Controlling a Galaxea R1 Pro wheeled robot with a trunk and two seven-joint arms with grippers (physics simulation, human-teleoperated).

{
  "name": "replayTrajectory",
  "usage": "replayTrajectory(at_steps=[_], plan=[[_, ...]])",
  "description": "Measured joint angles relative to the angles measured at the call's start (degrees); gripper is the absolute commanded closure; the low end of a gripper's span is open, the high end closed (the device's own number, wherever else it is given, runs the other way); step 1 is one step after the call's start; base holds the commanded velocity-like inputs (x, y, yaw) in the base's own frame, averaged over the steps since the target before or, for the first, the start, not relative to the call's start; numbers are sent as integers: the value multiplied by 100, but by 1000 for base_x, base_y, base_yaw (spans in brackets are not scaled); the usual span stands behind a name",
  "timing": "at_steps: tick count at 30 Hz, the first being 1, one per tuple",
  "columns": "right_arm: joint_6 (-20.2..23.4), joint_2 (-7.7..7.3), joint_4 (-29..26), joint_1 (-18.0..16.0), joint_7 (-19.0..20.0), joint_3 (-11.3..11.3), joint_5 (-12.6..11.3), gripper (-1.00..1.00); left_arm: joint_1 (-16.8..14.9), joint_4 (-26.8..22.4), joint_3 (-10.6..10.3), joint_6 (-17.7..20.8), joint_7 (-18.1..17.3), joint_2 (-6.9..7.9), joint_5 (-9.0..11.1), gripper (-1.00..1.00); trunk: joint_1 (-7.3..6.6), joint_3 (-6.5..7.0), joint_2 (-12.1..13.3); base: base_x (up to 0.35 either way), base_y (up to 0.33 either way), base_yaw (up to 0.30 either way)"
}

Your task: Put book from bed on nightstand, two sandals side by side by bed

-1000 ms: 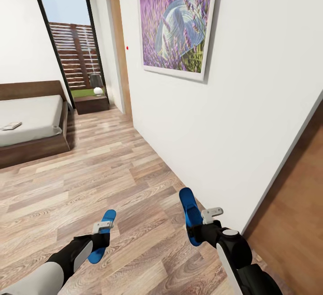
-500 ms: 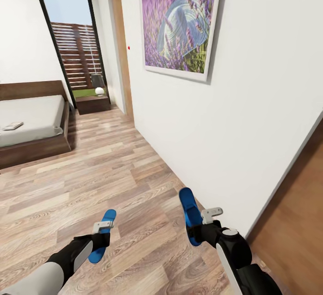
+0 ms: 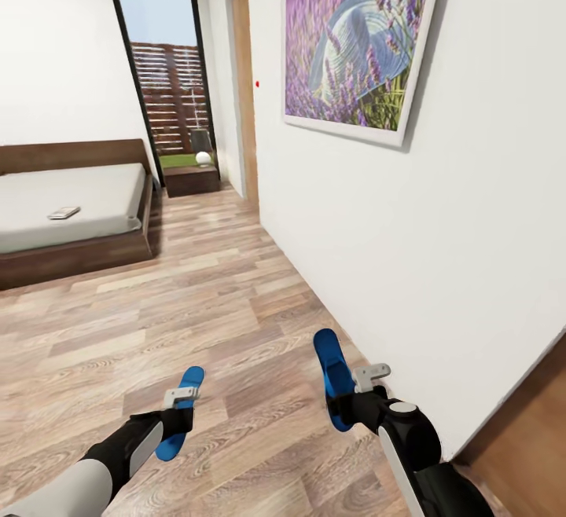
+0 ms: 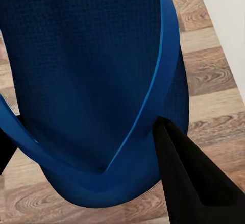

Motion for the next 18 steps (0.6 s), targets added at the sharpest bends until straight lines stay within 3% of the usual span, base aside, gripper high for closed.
replayTrajectory(at_steps=[18], plan=[[0, 0, 24, -1, 0, 0, 1, 100, 0, 1, 0, -45, 6, -1, -7, 100, 0, 0, 0, 1, 0, 280]])
